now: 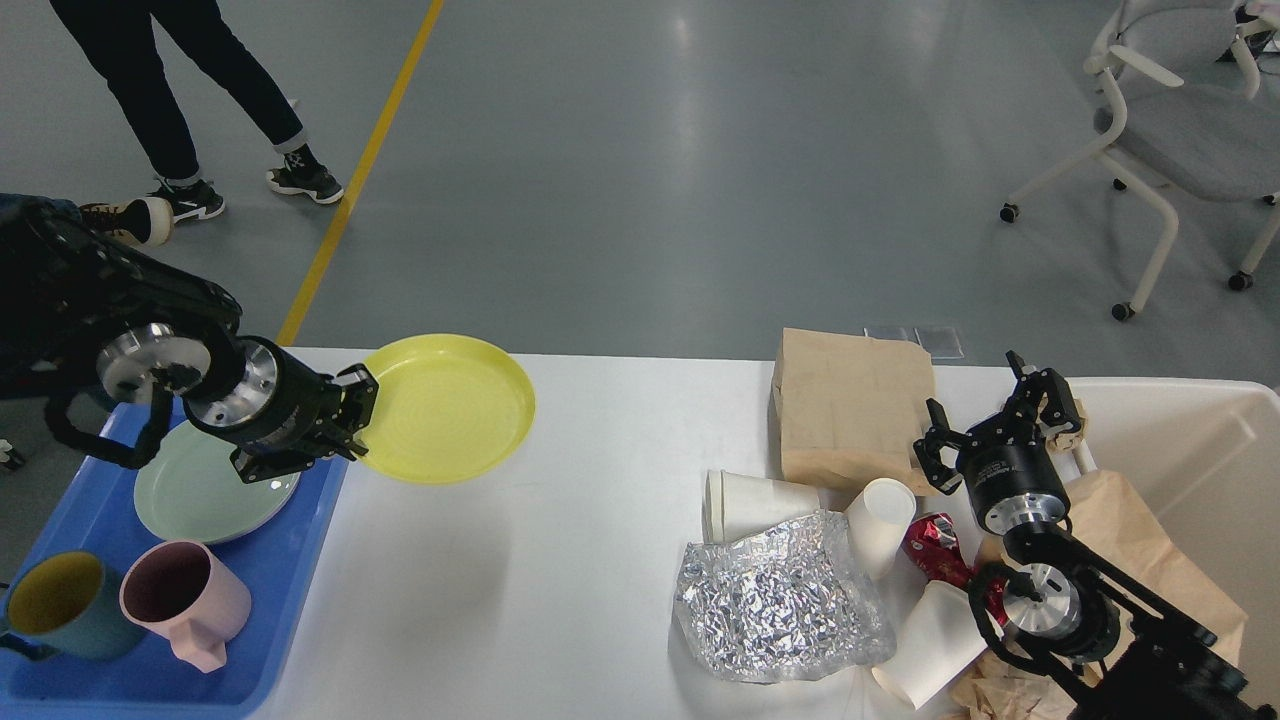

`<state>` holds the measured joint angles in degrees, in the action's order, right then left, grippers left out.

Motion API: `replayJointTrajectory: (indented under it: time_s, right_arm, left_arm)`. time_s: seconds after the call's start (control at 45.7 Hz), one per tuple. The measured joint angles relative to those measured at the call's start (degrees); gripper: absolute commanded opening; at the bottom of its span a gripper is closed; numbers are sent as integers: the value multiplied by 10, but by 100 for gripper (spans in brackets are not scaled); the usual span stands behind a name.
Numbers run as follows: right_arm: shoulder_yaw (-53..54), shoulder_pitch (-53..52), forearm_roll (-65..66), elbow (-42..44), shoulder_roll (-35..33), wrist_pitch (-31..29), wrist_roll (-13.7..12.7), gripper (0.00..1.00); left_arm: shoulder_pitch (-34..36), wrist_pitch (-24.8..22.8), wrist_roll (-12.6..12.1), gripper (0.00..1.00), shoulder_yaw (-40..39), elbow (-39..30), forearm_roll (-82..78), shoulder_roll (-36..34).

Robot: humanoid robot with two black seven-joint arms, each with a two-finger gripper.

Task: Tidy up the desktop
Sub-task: 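Lift the yellow plate and lay it onto the green plate in the tray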

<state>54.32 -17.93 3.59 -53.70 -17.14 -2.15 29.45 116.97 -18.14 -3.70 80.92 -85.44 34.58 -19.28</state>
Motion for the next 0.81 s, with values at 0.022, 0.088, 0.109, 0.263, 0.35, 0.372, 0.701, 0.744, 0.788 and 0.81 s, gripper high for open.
replayJointTrajectory:
  time_s: [0.022, 0.088, 0.109, 0.263, 0.35, 0.372, 0.701, 0.744, 0.788, 0.81]
  right_arm:
    - [0, 0, 0, 0, 0, 0, 0, 100]
    - [0, 0, 0, 0, 0, 0, 0, 100]
    - [0, 0, 0, 0, 0, 0, 0, 100]
    - [0, 0, 0, 0, 0, 0, 0, 100]
    - [0, 0, 0, 0, 0, 0, 0, 100]
    - [0, 0, 0, 0, 0, 0, 0, 100]
    - [0, 0, 0, -1, 0, 0, 0, 100]
    - [0, 0, 0, -1, 0, 0, 0, 100]
    - [0, 0, 0, -1, 0, 0, 0, 100]
    - [0, 0, 0, -1, 0, 0, 0, 100]
  left_arm:
    - [17, -4, 6, 0, 7, -12, 0, 0]
    - [71, -24, 19, 0, 29, -44, -1, -2]
    - [86, -32, 22, 0, 35, -52, -1, -2]
    - [163, -112, 37, 0, 72, -76, -1, -3]
    - [173, -130, 50, 0, 84, -77, -2, -3]
    - [173, -132, 53, 0, 87, -76, -2, -3]
    - [81, -198, 57, 0, 126, 85, -91, -143]
    - [57, -202, 56, 0, 124, 118, -98, -165]
    - [29, -207, 55, 0, 120, 156, -102, -188]
    - [17, -209, 54, 0, 117, 173, -103, -197]
